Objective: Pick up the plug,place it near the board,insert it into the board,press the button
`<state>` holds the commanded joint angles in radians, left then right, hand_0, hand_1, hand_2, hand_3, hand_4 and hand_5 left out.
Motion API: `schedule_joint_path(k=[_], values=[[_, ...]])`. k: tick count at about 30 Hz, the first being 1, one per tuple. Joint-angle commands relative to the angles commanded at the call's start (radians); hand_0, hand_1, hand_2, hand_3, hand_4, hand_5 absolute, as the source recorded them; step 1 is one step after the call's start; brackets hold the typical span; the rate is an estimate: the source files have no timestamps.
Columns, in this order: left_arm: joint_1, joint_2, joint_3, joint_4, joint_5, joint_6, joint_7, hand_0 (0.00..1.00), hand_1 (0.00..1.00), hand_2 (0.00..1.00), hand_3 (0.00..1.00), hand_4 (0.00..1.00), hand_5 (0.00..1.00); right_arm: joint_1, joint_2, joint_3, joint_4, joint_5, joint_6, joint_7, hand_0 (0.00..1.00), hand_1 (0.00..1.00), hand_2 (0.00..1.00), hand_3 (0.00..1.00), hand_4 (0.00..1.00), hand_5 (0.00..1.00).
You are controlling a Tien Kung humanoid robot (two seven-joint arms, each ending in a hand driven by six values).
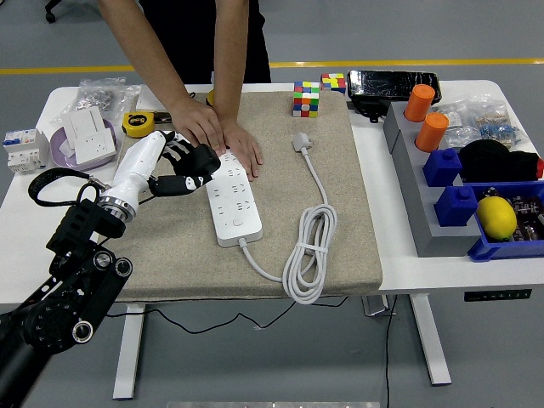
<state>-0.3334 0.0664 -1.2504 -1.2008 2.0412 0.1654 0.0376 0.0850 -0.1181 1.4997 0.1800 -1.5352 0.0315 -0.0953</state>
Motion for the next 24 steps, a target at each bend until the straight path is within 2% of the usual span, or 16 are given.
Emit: schedule_joint_path(k=[13,24], values=[[-0.027,0.032,0.073,-0.005,0.007,-0.016,0.005,0.552,0.403,0.291,0.348,0.483,0.094,-0.001,0.000,0.006,0.000,-0.003,0.000,-0.001,0.850,0.762,0.750,0.783,0.998,0.887],[-0.038,0.039,0.115,0.007,0.037,-0.020,0.005,0.553,0.406,0.293,0.350,0.488,0.089,0.000,0.000,0.009,0.000,-0.002,-0.002,-0.001,0.850,0.762,0.750,0.783,0.998,0.887]])
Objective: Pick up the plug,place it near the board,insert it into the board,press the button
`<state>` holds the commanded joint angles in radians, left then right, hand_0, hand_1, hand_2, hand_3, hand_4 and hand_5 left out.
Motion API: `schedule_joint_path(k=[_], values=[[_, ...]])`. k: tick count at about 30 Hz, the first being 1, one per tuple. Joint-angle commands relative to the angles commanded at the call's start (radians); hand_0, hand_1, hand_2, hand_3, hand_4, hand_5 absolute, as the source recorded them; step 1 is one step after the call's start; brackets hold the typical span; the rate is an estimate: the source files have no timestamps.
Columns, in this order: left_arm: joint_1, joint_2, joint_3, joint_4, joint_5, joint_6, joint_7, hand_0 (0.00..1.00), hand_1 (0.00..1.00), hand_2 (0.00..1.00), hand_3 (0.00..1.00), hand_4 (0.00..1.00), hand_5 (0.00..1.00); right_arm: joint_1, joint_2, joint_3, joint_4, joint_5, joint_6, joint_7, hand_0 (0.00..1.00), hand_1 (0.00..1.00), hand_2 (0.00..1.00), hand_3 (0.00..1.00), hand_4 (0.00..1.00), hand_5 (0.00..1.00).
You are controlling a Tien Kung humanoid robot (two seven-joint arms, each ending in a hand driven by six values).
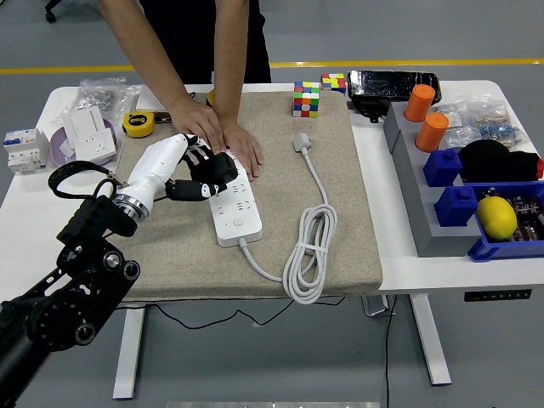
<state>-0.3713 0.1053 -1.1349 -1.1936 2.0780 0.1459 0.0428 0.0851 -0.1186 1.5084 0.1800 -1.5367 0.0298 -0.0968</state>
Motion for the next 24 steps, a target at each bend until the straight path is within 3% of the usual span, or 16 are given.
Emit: schedule_joint_path(k=[16,24], values=[[-0.063,0.004,0.066,0.109,0.014,0.028,-0.025,0.549,0.412,0.295,0.355,0.494,0.083,0.007,-0.001,-0.011,0.000,0.008,0.000,0.001,0.850,0.762,0.750,0.783,0.998,0.888],[-0.103,0.027,0.101,0.192,0.022,0.034,-0.033,0.551,0.419,0.299,0.363,0.498,0.074,0.003,-0.002,-0.012,0.000,0.004,0.001,-0.002,0.850,0.762,0.749,0.784,0.998,0.888]])
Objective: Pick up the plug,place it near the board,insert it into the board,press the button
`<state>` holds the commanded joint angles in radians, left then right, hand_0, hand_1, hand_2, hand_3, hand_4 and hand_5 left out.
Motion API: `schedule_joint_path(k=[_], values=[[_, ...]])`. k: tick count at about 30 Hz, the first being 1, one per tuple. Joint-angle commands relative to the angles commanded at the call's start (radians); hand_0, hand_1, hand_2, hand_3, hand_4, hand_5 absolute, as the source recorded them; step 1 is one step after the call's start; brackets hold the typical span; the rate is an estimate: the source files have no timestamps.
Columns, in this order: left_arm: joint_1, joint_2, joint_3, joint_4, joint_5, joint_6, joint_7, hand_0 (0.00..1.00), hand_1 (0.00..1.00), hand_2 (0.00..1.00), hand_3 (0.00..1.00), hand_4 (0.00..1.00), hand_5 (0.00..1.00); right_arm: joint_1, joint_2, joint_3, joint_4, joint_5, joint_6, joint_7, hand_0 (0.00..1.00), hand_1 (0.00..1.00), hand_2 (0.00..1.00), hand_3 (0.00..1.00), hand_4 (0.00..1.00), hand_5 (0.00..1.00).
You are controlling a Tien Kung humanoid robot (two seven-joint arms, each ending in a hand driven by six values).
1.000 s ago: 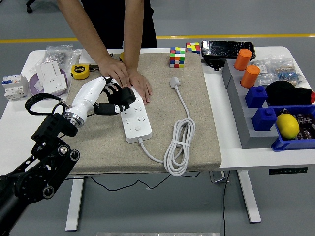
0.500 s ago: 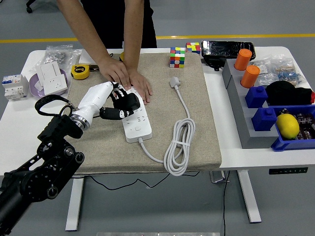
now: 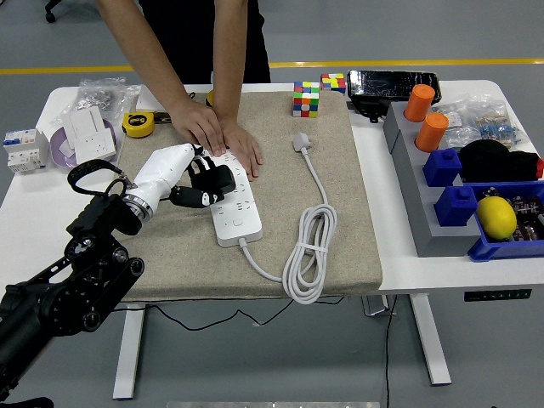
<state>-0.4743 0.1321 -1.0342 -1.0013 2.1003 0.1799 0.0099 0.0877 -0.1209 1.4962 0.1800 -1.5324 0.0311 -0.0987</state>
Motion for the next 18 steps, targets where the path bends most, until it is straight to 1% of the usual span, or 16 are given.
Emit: schedule_joint_path(k=[1,10,18], values=[[-0.002,0.002,0.002,0.006,0.001,-0.001,0.000,0.549,0.424,0.301,0.372,0.503,0.060,0.000,0.000,0.000,0.000,0.000,0.000,0.000,0.850,0.762,0.749,0.783,0.998,0.887],[-0.016,0.007,0.005,0.039,0.019,0.002,-0.002,0.548,0.425,0.303,0.373,0.503,0.057,0.003,-0.003,-0.005,0.000,0.002,0.000,0.002,0.850,0.762,0.749,0.783,0.998,0.887],[-0.024,0.012,0.006,0.057,0.032,-0.005,0.000,0.547,0.428,0.306,0.376,0.503,0.056,0.002,-0.003,-0.001,0.000,0.000,0.000,0.001,0.850,0.761,0.749,0.783,0.998,0.887]])
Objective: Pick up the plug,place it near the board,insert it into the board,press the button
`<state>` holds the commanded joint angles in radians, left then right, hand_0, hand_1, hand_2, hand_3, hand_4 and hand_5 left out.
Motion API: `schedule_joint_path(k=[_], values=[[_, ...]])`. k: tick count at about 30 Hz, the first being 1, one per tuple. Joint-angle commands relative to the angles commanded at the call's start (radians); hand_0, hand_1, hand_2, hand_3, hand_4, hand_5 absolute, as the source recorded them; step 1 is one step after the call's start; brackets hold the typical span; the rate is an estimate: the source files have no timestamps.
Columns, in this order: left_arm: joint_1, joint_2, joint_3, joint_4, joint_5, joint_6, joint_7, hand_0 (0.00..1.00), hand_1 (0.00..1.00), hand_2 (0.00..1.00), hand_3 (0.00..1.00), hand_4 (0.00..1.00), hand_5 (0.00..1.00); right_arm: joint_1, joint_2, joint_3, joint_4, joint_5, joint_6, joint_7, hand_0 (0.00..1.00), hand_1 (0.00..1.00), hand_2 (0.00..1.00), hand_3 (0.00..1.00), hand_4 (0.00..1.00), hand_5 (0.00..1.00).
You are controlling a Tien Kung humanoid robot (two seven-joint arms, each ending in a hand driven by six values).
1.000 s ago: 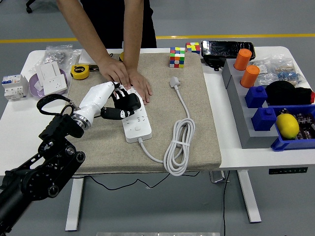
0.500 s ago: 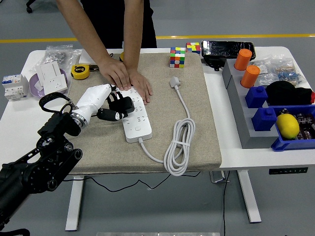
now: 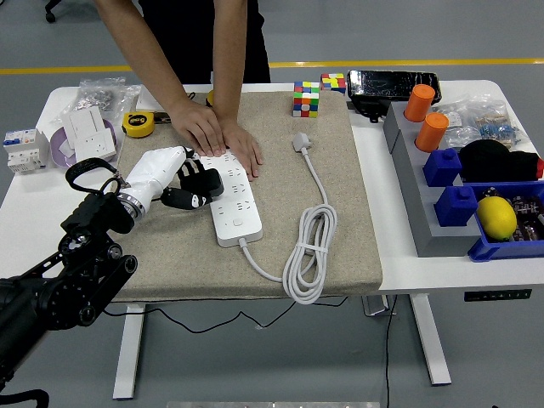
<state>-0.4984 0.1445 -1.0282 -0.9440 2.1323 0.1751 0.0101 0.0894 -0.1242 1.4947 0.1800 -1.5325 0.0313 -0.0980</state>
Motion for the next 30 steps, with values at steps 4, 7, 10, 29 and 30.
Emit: schedule_joint_path(k=[4,7,10,29,30], values=[[-0.003,0.002,0.004,0.001,0.004,-0.006,0.002,0.547,0.429,0.308,0.377,0.501,0.053,0.001,0.000,0.002,0.000,0.000,0.000,0.000,0.850,0.761,0.749,0.783,0.998,0.887],[-0.005,0.003,0.007,0.000,0.002,-0.007,0.001,0.546,0.434,0.310,0.378,0.500,0.051,0.003,0.001,0.002,0.000,0.001,-0.001,0.000,0.850,0.762,0.748,0.783,0.998,0.886],[-0.006,0.003,0.008,-0.001,0.002,-0.006,0.001,0.546,0.434,0.310,0.378,0.500,0.051,0.004,0.001,0.003,0.000,0.003,-0.001,0.001,0.850,0.762,0.748,0.783,0.998,0.886],[-0.017,0.014,0.032,0.004,0.005,-0.024,0.007,0.549,0.439,0.313,0.379,0.495,0.044,0.007,0.000,0.004,0.000,0.005,-0.002,0.001,0.850,0.761,0.748,0.783,0.998,0.886],[-0.018,0.014,0.034,0.004,0.004,-0.025,0.007,0.549,0.439,0.313,0.379,0.495,0.044,0.007,0.000,0.005,0.000,0.004,-0.002,0.001,0.850,0.761,0.748,0.783,0.998,0.886]])
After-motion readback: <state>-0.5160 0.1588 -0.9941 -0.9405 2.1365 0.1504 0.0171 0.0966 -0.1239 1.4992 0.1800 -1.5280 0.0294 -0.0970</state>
